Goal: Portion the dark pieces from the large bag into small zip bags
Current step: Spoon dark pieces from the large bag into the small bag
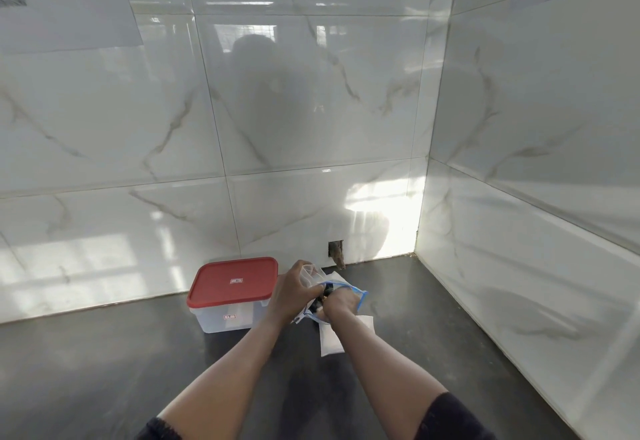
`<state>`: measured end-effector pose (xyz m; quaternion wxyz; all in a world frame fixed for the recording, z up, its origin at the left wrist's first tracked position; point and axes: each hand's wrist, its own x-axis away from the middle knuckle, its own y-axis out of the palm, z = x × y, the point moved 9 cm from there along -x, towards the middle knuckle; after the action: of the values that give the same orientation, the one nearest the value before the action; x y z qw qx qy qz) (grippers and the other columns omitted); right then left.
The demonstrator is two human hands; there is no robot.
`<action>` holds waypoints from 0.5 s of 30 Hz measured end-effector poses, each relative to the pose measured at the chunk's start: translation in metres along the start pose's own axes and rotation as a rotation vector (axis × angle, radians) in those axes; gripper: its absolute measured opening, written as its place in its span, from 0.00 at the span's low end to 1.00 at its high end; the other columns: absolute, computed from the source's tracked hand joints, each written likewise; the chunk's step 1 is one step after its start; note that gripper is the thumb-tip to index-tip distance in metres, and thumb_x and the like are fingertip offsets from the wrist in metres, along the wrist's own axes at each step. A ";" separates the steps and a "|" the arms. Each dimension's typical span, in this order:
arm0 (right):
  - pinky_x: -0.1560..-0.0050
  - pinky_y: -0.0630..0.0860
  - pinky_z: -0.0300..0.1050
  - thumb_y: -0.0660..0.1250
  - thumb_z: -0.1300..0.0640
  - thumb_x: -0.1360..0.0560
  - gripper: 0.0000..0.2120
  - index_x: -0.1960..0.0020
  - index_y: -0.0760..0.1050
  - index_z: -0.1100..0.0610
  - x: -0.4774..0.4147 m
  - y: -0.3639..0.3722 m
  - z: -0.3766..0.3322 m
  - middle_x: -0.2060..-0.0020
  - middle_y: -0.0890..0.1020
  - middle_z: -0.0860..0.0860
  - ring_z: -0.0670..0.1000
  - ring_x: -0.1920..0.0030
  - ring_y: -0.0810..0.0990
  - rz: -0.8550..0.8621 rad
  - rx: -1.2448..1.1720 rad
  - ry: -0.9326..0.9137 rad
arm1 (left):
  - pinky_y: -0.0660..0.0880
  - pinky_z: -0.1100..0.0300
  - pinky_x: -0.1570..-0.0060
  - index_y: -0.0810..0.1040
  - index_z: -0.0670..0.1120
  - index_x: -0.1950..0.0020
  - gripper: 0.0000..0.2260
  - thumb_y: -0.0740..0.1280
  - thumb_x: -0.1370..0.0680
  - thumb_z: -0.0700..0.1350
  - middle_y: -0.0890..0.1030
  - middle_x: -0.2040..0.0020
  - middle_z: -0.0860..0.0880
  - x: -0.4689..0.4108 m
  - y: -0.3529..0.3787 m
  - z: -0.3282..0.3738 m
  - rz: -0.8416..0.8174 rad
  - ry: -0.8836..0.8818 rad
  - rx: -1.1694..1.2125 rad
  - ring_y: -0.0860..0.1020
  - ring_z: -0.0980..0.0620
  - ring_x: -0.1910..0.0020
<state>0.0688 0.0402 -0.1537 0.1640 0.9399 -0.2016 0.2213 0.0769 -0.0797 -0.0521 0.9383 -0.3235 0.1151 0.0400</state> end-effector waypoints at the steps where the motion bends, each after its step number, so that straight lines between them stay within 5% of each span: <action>1: 0.58 0.74 0.43 0.52 0.64 0.18 0.14 0.62 0.63 0.53 0.001 0.001 0.002 0.63 0.70 0.52 0.52 0.62 0.72 0.008 -0.043 0.035 | 0.68 0.69 0.67 0.77 0.45 0.44 0.18 0.74 0.32 0.44 0.78 0.63 0.52 -0.001 -0.001 0.001 -0.001 0.005 0.013 0.74 0.56 0.66; 5: 0.55 0.76 0.49 0.54 0.62 0.21 0.15 0.66 0.67 0.60 -0.005 -0.007 0.009 0.68 0.73 0.56 0.58 0.59 0.76 0.176 -0.219 0.102 | 0.69 0.72 0.66 0.77 0.46 0.45 0.17 0.74 0.32 0.44 0.80 0.59 0.51 -0.006 -0.005 0.001 -0.008 0.020 0.028 0.75 0.57 0.66; 8: 0.55 0.75 0.46 0.54 0.63 0.20 0.15 0.64 0.64 0.56 -0.018 0.010 0.014 0.63 0.74 0.54 0.54 0.63 0.76 0.043 -0.189 0.112 | 0.72 0.68 0.63 0.77 0.46 0.45 0.17 0.74 0.32 0.43 0.81 0.59 0.51 -0.007 -0.006 0.001 -0.016 0.030 0.034 0.75 0.55 0.65; 13: 0.69 0.75 0.43 0.60 0.61 0.22 0.12 0.64 0.70 0.61 -0.043 0.005 0.027 0.58 0.79 0.60 0.53 0.70 0.74 0.148 -0.084 0.128 | 0.75 0.61 0.57 0.77 0.48 0.47 0.17 0.76 0.33 0.46 0.82 0.58 0.53 -0.010 -0.008 -0.001 -0.017 0.037 0.059 0.80 0.52 0.59; 15: 0.59 0.80 0.51 0.60 0.62 0.22 0.13 0.64 0.70 0.64 -0.045 0.005 0.031 0.58 0.78 0.62 0.55 0.64 0.77 0.176 -0.184 0.160 | 0.74 0.65 0.59 0.77 0.49 0.48 0.17 0.77 0.33 0.47 0.82 0.59 0.54 -0.011 -0.009 -0.003 -0.016 0.033 0.067 0.79 0.55 0.61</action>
<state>0.0403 0.0376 -0.2010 0.2448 0.8790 -0.2887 0.2899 0.0673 -0.0885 -0.0467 0.9470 -0.2933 0.1292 0.0234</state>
